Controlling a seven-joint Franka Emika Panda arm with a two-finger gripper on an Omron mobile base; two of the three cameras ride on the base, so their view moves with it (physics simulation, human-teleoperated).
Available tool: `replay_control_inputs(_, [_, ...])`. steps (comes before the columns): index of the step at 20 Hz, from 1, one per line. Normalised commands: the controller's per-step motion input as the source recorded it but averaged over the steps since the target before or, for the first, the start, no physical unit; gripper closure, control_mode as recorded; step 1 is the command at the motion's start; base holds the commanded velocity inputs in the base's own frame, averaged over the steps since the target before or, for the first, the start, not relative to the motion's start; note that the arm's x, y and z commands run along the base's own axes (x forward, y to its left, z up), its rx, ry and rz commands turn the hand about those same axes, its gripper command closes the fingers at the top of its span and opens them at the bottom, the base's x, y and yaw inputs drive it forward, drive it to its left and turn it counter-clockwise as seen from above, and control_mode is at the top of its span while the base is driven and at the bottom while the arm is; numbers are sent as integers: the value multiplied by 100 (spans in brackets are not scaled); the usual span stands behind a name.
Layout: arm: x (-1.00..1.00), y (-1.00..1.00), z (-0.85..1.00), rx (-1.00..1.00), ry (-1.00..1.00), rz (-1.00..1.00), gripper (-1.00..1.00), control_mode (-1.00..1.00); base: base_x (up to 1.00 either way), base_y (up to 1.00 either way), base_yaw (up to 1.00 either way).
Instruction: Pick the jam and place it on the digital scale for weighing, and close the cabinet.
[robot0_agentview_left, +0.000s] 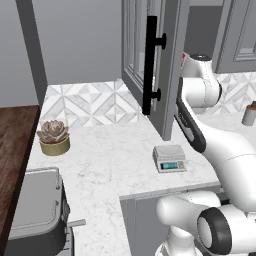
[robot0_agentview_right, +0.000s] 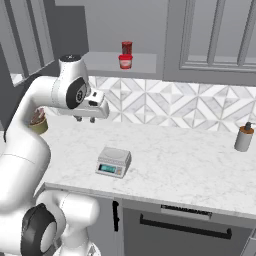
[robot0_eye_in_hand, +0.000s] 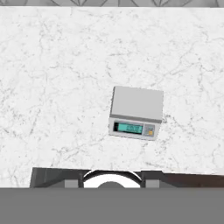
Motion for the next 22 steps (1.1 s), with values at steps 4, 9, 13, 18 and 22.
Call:
replay_control_inputs(4, [-34, -1, 0, 0, 0, 0, -100, -100, 0, 0, 0])
replay_control_inputs(9, [-61, -23, 5, 0, -7, -4, -100, -100, 0, 0, 0])
replay_control_inputs(13, [-23, -45, 46, 1, -22, -1, -100, -100, 0, 0, 0])
replay_control_inputs(18, [-6, -19, 58, 0, -36, 0, -100, -100, 0, 0, 0])
replay_control_inputs(22, [-1, -16, 61, 0, -31, 0, -100, -100, 0, 0, 0])
